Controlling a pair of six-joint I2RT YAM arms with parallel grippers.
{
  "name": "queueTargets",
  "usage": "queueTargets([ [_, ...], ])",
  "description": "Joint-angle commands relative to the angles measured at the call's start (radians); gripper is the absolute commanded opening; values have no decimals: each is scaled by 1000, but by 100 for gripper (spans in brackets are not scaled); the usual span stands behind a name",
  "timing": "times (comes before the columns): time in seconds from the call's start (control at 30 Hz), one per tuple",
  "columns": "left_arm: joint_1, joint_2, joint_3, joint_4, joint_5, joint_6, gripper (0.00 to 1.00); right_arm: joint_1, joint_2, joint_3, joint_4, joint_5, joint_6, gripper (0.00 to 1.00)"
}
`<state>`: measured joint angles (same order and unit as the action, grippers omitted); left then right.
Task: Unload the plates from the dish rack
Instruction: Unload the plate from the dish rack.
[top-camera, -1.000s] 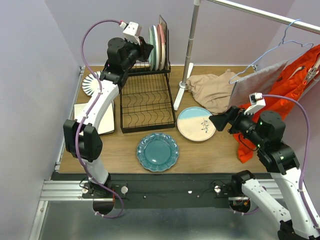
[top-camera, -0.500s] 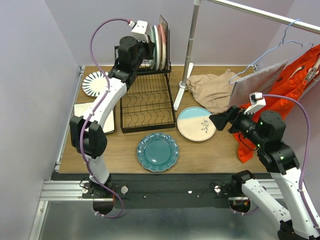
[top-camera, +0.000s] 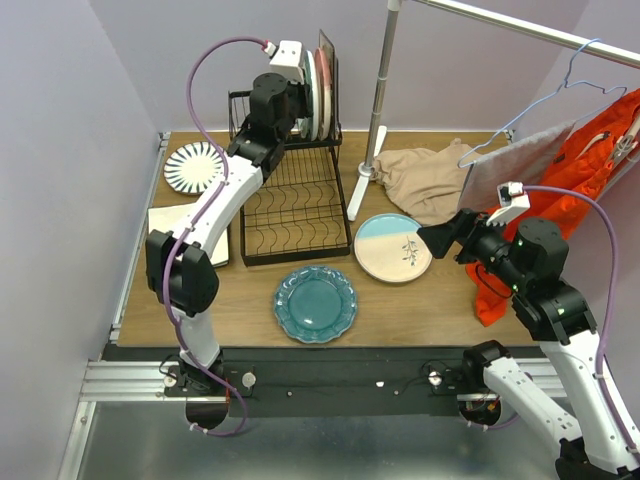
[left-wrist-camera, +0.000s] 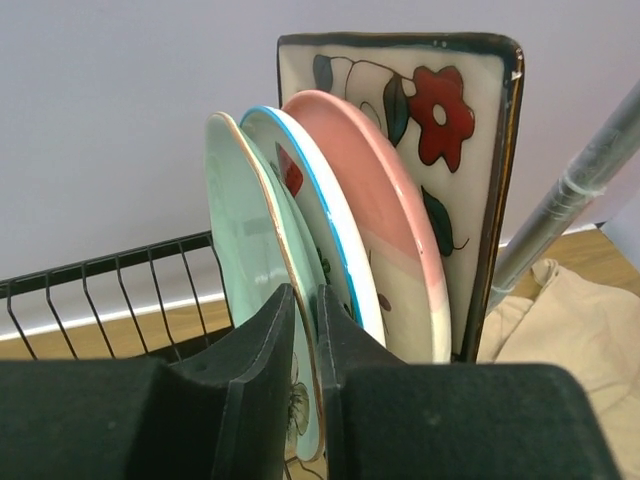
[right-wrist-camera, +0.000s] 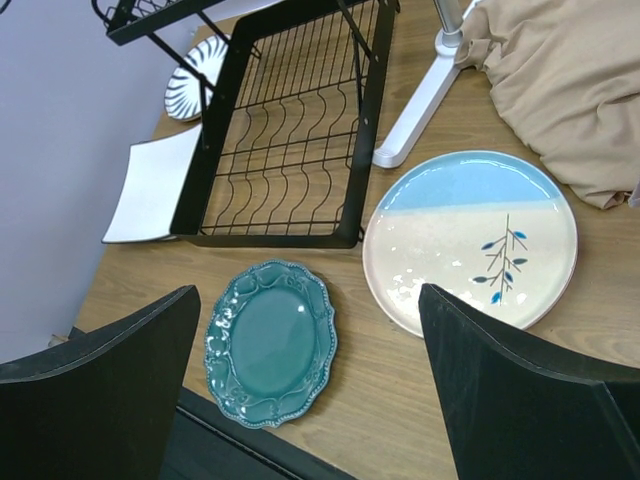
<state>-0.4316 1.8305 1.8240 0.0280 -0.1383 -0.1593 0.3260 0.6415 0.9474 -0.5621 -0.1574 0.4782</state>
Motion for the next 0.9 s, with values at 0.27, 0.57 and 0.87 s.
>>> queueTargets([
  [0.27, -32, 105, 126, -204, -96, 52, 40, 1, -9, -12, 39, 4, 14, 99],
  [0.57, -32, 156, 159, -226, -78, 52, 31, 1, -16, -12, 44, 5, 19, 99],
  [0.87, -32, 161, 153, -221, -41, 37, 20, 1, -11, -1, 45, 5, 22, 98],
])
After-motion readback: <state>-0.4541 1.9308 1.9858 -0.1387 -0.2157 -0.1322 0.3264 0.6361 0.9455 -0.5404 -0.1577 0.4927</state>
